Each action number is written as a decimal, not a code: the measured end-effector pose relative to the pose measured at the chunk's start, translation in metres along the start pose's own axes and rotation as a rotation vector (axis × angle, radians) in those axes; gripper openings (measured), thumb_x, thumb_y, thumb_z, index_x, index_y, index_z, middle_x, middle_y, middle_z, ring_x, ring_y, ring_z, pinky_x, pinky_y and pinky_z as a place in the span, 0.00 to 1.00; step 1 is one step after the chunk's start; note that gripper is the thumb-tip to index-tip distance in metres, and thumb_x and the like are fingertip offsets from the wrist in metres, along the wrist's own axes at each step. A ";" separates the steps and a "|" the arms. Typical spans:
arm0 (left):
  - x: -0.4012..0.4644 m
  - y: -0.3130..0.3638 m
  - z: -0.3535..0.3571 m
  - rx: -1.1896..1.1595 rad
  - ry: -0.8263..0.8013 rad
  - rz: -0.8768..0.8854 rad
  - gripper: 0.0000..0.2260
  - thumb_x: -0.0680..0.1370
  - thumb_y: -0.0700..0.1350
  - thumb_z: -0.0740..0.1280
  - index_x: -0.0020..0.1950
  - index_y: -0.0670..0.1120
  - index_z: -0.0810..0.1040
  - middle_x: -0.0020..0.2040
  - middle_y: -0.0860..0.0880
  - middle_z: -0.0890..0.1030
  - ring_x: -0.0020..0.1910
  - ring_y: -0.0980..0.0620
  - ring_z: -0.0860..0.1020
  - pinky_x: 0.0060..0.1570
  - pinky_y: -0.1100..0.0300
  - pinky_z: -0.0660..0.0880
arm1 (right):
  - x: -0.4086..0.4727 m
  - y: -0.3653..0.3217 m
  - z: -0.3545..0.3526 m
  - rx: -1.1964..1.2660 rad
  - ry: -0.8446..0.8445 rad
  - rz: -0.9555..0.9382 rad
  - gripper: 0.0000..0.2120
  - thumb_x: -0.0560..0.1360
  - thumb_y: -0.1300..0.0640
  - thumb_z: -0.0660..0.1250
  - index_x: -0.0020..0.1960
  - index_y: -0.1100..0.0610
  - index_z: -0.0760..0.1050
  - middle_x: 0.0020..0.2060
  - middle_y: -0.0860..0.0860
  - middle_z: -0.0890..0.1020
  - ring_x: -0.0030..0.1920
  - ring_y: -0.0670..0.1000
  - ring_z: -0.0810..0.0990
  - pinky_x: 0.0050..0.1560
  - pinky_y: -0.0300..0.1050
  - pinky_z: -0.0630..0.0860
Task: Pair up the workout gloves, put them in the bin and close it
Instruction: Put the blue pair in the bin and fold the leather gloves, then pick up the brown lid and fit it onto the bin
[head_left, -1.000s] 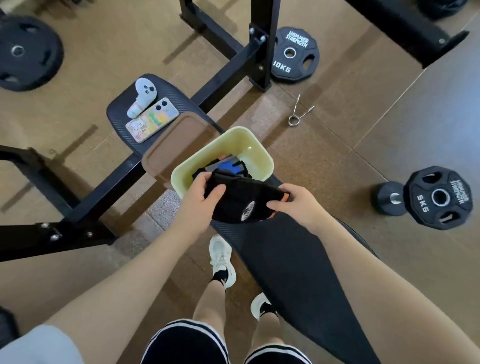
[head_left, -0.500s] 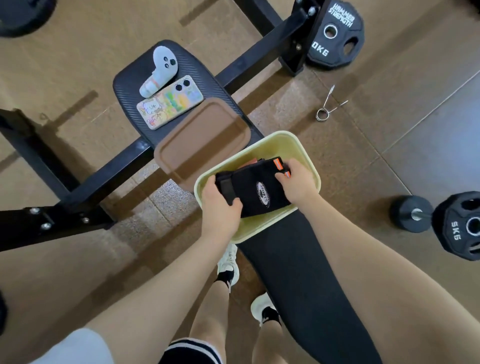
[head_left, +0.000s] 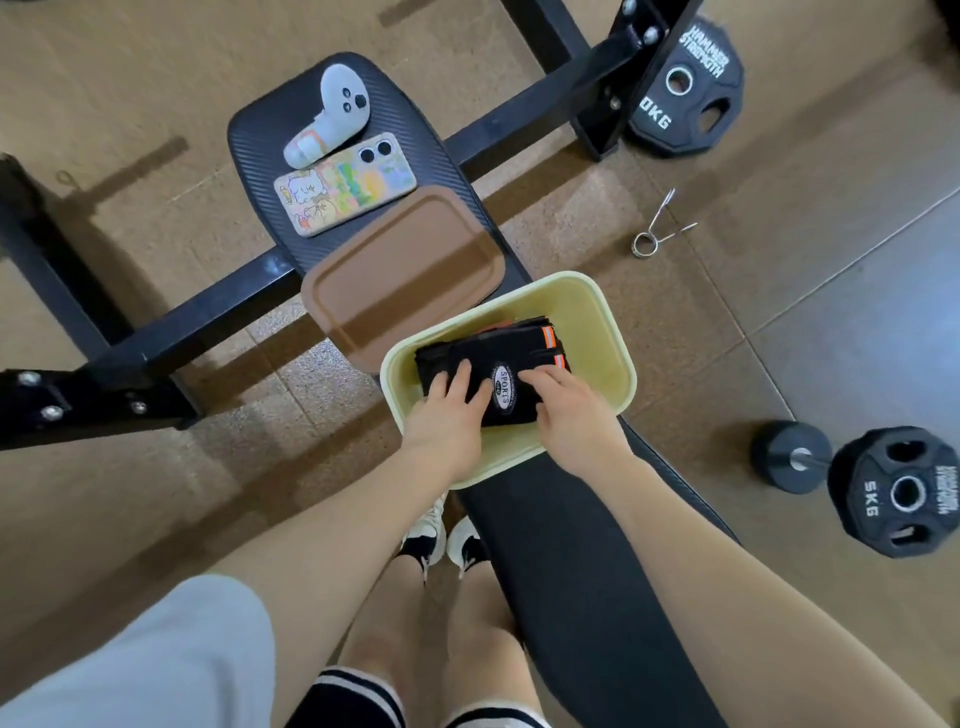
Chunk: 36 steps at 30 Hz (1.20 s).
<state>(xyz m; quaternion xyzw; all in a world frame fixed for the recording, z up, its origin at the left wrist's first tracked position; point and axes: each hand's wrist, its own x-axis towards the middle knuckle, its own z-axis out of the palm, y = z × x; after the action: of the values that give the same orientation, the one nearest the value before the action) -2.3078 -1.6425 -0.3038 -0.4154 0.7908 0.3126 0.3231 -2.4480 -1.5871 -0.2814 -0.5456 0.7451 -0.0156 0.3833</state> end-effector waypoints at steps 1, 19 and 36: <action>0.002 0.001 0.003 0.000 -0.009 -0.014 0.31 0.77 0.38 0.53 0.76 0.54 0.45 0.78 0.48 0.40 0.77 0.44 0.45 0.69 0.51 0.63 | 0.000 0.000 -0.005 0.053 -0.003 0.055 0.21 0.75 0.66 0.58 0.68 0.58 0.67 0.66 0.55 0.72 0.64 0.58 0.72 0.61 0.53 0.71; -0.040 -0.080 -0.059 -1.008 0.556 -0.489 0.17 0.77 0.42 0.60 0.66 0.45 0.69 0.63 0.45 0.75 0.56 0.49 0.75 0.56 0.54 0.72 | 0.010 -0.076 -0.071 0.333 -0.074 0.058 0.12 0.78 0.61 0.57 0.59 0.58 0.75 0.57 0.52 0.79 0.53 0.47 0.75 0.55 0.37 0.69; 0.066 -0.132 -0.012 -1.389 0.438 -0.691 0.18 0.77 0.44 0.63 0.64 0.42 0.66 0.61 0.41 0.75 0.59 0.40 0.75 0.58 0.50 0.72 | 0.104 -0.092 -0.021 0.201 0.029 0.098 0.12 0.79 0.60 0.56 0.58 0.55 0.74 0.55 0.49 0.78 0.35 0.43 0.68 0.37 0.36 0.65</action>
<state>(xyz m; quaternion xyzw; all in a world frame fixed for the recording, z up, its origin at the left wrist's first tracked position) -2.2272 -1.7423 -0.3769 -0.7945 0.2880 0.5266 -0.0929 -2.3978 -1.7180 -0.2835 -0.4673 0.7709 -0.0793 0.4255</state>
